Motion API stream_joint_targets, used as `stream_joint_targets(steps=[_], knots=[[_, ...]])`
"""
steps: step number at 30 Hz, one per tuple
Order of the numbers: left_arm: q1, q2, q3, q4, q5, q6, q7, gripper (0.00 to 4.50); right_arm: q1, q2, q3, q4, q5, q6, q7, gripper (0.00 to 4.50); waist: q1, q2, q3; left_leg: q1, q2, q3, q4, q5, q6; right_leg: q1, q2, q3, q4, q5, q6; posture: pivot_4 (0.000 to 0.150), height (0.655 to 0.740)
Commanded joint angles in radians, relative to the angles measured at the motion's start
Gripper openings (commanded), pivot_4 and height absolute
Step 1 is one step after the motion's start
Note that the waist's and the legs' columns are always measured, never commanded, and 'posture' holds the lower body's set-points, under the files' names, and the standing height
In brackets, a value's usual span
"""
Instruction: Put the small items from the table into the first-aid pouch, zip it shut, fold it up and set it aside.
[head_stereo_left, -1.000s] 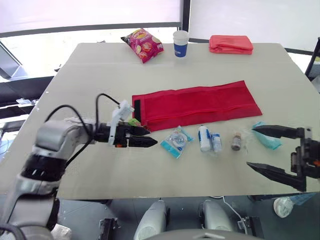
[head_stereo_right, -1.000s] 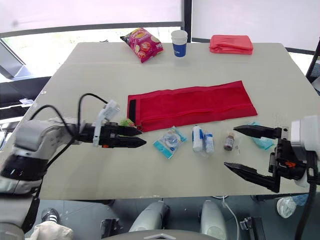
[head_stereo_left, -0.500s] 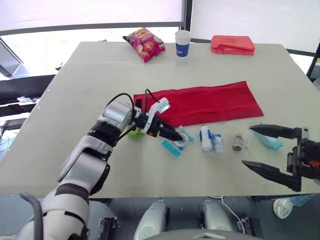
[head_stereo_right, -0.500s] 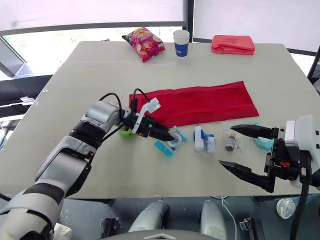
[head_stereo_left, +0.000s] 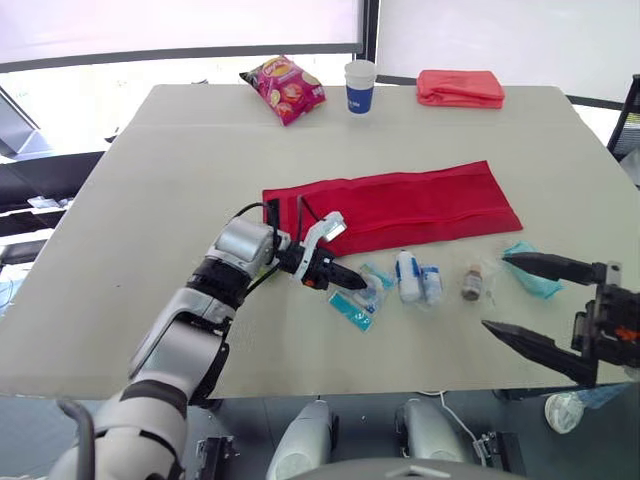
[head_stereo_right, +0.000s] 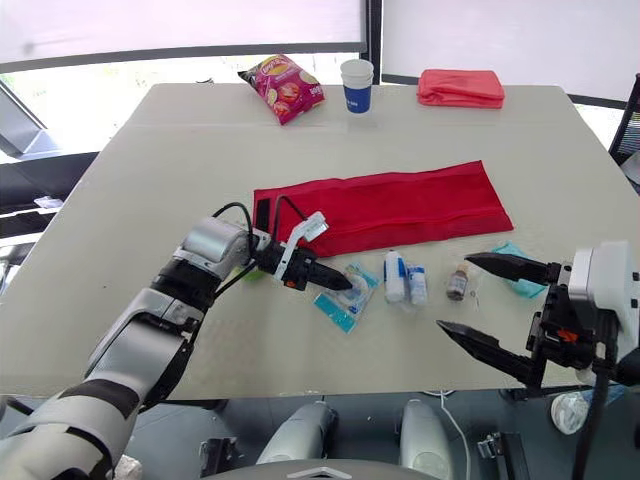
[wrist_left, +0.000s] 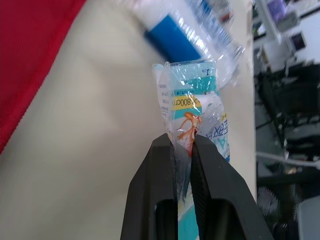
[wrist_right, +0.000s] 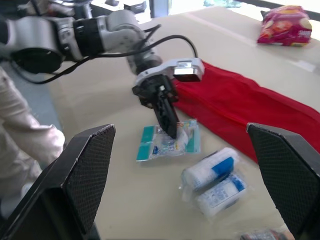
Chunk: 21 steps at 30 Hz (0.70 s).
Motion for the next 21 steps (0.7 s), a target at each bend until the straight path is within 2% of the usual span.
stream_joint_targets(steps=[1, 3, 5, 9, 13, 18, 21], knots=[[0.046, -0.004, 0.213, -0.169, -0.098, 0.181, 0.126, 0.03, -0.042, 0.009, 0.102, -0.052, 0.036, 0.027, -0.146, 4.5, -0.001, 0.0, 0.0, 0.0, 0.0, 0.0, 0.0, 0.0, 0.0, 0.0, 0.0, 0.0, 0.0, 0.0, 0.0, 0.15, 0.74], [0.119, -0.051, 0.366, -0.33, -0.113, 0.311, 0.243, 0.03, -0.116, -0.012, 0.269, -0.063, -0.027, 0.12, -0.292, 4.5, -0.004, 0.0, -0.001, 0.0, 0.001, 0.0, 0.0, 0.0, 0.0, 0.0, 0.0, 0.0, 0.0, 0.0, 0.0, 0.15, 0.74], [0.154, -0.121, 0.482, -0.429, -0.132, 0.378, 0.35, 0.03, -0.208, 0.013, 0.404, -0.016, -0.005, 0.188, -0.383, 4.5, -0.004, -0.001, -0.001, 0.001, 0.001, 0.001, 0.0, 0.0, 0.0, 0.0, 0.0, 0.001, 0.0, 0.0, 0.0, 0.15, 0.74], [0.207, -0.273, 0.612, -0.591, -0.166, 0.389, 0.589, 0.03, -0.435, 0.193, 0.615, 0.126, 0.108, 0.283, -0.547, 4.5, 0.009, -0.004, -0.002, -0.001, 0.0, -0.002, 0.001, 0.002, -0.003, 0.0, -0.001, -0.002, 0.0, 0.0, 0.0, 0.15, 0.74], [0.25, -0.371, 0.645, -0.713, -0.176, 0.389, 0.741, 0.03, -0.591, 0.304, 0.693, 0.26, 0.239, 0.336, -0.643, 4.5, 0.006, -0.005, -0.002, 0.0, 0.0, -0.002, 0.0, 0.002, -0.003, 0.0, -0.001, -0.001, 0.0, 0.0, -0.001, 0.15, 0.74], [0.291, -0.425, 0.674, -0.76, -0.255, 0.389, 0.83, 0.03, -0.665, 0.37, 0.698, 0.357, 0.353, 0.34, -0.744, 4.5, 0.005, -0.005, -0.002, 0.0, -0.002, -0.002, 0.0, 0.002, -0.003, 0.0, -0.001, -0.001, 0.0, 0.0, -0.001, 0.15, 0.74], [0.299, -0.457, 0.693, -0.77, -0.306, 0.389, 0.896, 0.03, -0.695, 0.397, 0.716, 0.396, 0.369, 0.354, -0.799, 4.5, 0.003, -0.005, -0.002, 0.0, -0.002, -0.001, 0.0, 0.002, -0.003, -0.001, 0.0, -0.001, 0.0, 0.0, -0.001, 0.15, 0.74]])
